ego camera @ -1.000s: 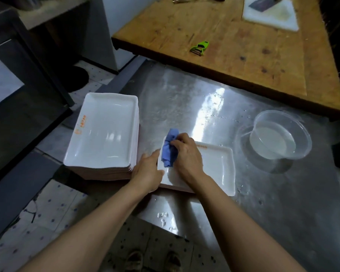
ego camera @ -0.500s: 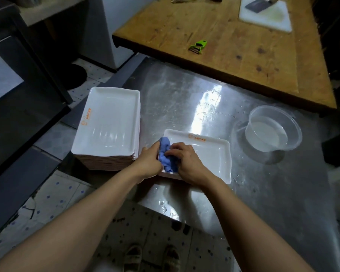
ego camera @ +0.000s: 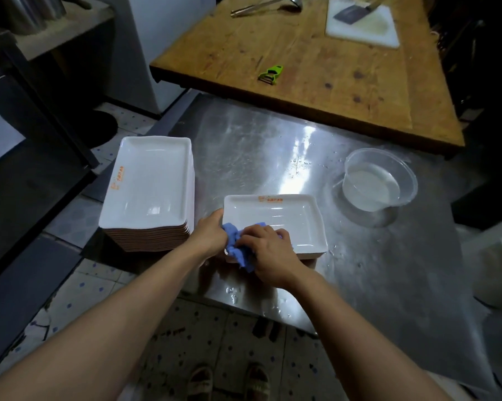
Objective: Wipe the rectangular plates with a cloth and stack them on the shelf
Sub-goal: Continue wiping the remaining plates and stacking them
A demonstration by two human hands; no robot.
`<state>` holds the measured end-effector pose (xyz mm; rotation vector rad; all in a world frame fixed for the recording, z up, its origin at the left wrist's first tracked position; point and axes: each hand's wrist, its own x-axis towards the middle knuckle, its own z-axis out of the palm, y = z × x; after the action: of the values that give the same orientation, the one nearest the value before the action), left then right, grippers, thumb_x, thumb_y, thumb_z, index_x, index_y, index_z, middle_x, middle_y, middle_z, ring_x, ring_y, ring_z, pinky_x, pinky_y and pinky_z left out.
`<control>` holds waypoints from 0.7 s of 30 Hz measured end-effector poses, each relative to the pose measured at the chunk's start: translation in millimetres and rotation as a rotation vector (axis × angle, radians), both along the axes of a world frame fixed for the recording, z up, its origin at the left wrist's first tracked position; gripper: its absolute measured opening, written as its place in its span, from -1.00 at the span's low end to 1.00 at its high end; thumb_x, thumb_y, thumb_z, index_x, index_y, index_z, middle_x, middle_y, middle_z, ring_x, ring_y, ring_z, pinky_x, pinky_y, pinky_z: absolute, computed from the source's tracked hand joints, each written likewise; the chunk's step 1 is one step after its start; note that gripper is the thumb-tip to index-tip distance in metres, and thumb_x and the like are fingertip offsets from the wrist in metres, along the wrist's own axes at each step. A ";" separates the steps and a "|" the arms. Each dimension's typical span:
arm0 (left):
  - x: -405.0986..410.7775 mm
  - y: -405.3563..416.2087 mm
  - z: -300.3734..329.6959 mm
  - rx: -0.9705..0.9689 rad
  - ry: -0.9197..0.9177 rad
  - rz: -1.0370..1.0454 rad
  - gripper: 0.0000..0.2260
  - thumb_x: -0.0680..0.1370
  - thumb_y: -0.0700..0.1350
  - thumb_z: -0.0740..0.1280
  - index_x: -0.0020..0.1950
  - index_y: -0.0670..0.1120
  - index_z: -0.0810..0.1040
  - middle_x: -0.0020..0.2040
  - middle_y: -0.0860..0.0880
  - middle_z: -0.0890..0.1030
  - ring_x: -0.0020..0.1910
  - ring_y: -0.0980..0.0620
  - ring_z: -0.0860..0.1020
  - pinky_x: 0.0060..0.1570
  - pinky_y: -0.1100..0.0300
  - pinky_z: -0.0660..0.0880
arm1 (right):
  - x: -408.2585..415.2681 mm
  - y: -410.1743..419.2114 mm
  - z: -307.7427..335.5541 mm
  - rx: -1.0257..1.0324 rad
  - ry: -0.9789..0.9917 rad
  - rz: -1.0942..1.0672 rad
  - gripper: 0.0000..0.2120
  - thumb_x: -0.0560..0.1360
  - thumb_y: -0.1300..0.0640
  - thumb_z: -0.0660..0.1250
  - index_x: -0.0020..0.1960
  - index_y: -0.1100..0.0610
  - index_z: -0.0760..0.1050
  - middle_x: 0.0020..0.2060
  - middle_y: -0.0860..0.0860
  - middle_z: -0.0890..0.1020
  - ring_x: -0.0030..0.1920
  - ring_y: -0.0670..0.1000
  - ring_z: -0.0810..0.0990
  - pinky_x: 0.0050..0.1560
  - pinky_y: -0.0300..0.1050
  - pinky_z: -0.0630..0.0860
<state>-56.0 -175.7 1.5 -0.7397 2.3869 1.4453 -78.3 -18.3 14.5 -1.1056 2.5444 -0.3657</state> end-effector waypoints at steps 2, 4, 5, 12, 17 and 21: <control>-3.1 3.6 -5.0 -0.071 -0.018 0.038 -0.47 0.41 -0.33 0.23 0.36 -0.01 0.38 0.13 -0.22 0.55 0.05 -0.19 0.55 -0.06 0.11 0.50 | -1.2 8.8 0.5 0.011 0.047 -0.040 -0.64 0.49 0.09 0.28 0.28 -0.02 0.44 0.31 -0.04 0.40 0.30 0.04 0.32 0.25 0.00 0.10; -4.3 6.0 -9.3 -0.150 -0.038 0.050 -0.47 0.41 -0.28 0.25 0.37 0.01 0.36 0.16 -0.18 0.54 0.08 -0.19 0.54 -0.01 0.08 0.51 | -4.4 24.0 -0.6 0.030 0.094 -0.114 -0.70 0.50 0.08 0.27 0.23 -0.02 0.48 0.27 -0.04 0.43 0.26 0.04 0.36 0.17 -0.03 0.12; -4.3 7.5 -10.2 -0.184 -0.036 0.046 -0.46 0.40 -0.25 0.27 0.36 0.01 0.36 0.19 -0.15 0.53 0.09 -0.17 0.53 0.02 0.09 0.51 | -6.2 33.0 -1.8 0.043 0.115 -0.154 -0.73 0.50 0.08 0.26 0.19 -0.02 0.50 0.25 -0.04 0.44 0.24 0.05 0.38 0.12 -0.04 0.13; -3.3 7.3 -20.2 -0.281 -0.038 -0.027 -0.34 0.33 -0.27 0.20 0.41 0.12 0.27 0.21 -0.07 0.51 0.10 -0.12 0.51 -0.04 0.17 0.45 | -24.4 71.3 -6.3 0.149 0.232 -0.376 -0.84 0.51 0.15 0.22 0.00 0.09 0.57 0.04 0.03 0.53 0.11 0.07 0.43 0.09 -0.08 0.21; -6.9 0.9 -21.6 -0.255 -0.025 -0.076 -0.30 0.33 -0.31 0.20 0.40 0.19 0.26 0.13 -0.04 0.54 0.03 -0.11 0.54 -0.10 0.16 0.50 | -62.3 60.2 -8.9 0.179 0.325 -0.426 -0.82 0.51 0.25 0.20 0.07 0.18 0.51 0.05 0.09 0.51 0.07 0.11 0.44 -0.11 -0.12 0.19; -9.1 -1.7 -20.9 -0.202 -0.006 -0.076 -0.25 0.31 -0.30 0.20 0.39 0.31 0.22 0.13 0.01 0.53 0.03 -0.10 0.54 -0.06 0.13 0.54 | -78.0 39.8 -19.9 0.049 0.321 -0.468 -0.76 0.49 0.25 0.20 0.13 0.19 0.48 0.05 0.13 0.50 0.04 0.15 0.46 -0.05 -0.05 0.31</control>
<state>-65.0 -177.4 -19.3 -0.6882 2.5526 1.1837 -156.3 21.5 -5.4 -0.5750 3.0746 -0.2504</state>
